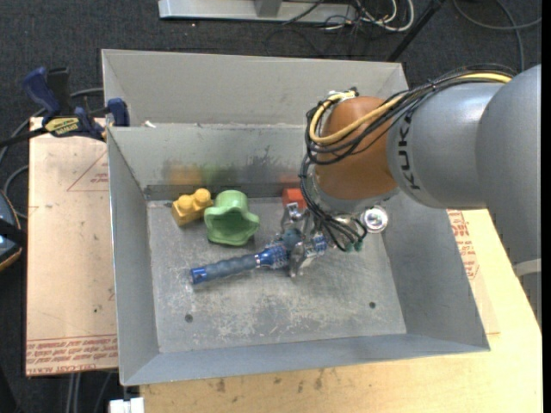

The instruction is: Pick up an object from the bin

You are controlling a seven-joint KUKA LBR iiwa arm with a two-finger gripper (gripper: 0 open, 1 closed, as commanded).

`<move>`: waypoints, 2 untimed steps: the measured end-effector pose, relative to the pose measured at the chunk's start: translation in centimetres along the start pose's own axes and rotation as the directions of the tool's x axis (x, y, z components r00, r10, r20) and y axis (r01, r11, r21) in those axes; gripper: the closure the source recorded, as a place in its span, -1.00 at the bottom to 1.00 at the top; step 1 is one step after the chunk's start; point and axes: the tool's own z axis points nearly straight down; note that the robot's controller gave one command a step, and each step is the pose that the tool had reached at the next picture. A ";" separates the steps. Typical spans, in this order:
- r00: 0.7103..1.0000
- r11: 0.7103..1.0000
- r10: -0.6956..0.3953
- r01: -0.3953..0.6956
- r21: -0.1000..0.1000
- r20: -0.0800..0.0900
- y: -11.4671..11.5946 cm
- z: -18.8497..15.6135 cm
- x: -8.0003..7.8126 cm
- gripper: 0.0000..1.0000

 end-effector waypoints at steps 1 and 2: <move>1.000 1.000 0.001 -0.001 0.000 -0.002 0.0 -0.5 -0.1 1.00; 1.000 1.000 0.002 -0.002 0.001 -0.003 0.0 -3.5 -0.2 1.00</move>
Offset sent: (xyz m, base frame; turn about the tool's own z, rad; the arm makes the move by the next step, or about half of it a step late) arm 0.0002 -0.0001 0.0047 0.0000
